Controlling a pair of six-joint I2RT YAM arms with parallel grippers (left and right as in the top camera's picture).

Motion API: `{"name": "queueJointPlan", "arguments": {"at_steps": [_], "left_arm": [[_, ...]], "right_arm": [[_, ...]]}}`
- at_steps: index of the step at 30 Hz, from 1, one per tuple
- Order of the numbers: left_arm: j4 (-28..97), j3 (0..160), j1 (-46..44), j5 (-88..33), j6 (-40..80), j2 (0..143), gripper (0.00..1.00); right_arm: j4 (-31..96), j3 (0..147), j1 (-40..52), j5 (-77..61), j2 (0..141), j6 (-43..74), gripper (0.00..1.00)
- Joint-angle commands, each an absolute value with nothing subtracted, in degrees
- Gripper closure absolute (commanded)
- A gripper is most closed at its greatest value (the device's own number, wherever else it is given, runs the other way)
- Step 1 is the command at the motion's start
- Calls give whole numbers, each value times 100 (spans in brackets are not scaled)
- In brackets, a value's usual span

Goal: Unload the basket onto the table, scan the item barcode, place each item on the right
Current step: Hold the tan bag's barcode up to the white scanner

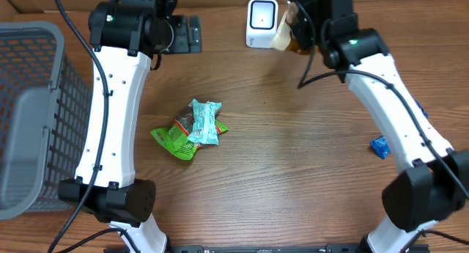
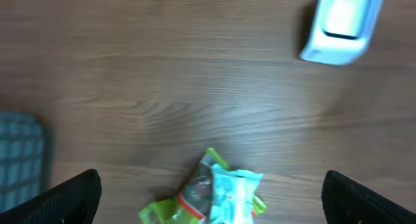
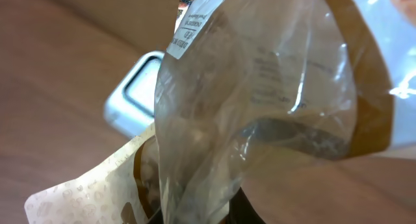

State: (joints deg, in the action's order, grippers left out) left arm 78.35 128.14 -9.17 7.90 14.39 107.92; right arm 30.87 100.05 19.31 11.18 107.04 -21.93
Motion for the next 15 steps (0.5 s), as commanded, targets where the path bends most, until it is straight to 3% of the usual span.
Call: {"name": "queueJointPlan", "arguments": {"at_steps": [1,9,15], "left_arm": [[7950,12842,-526,1306,2027,10849,0],[8285,12842,738,897,2250,10849,0],[8291,12842,1059,434,1411,10849,0]], "right_arm": [[2812,10123,2051,2132,10903,-2309,96],[2193,10123,2217,2930,11544,-2847,96],[1544,10123,2355,3481,12077,-3736,96]]}}
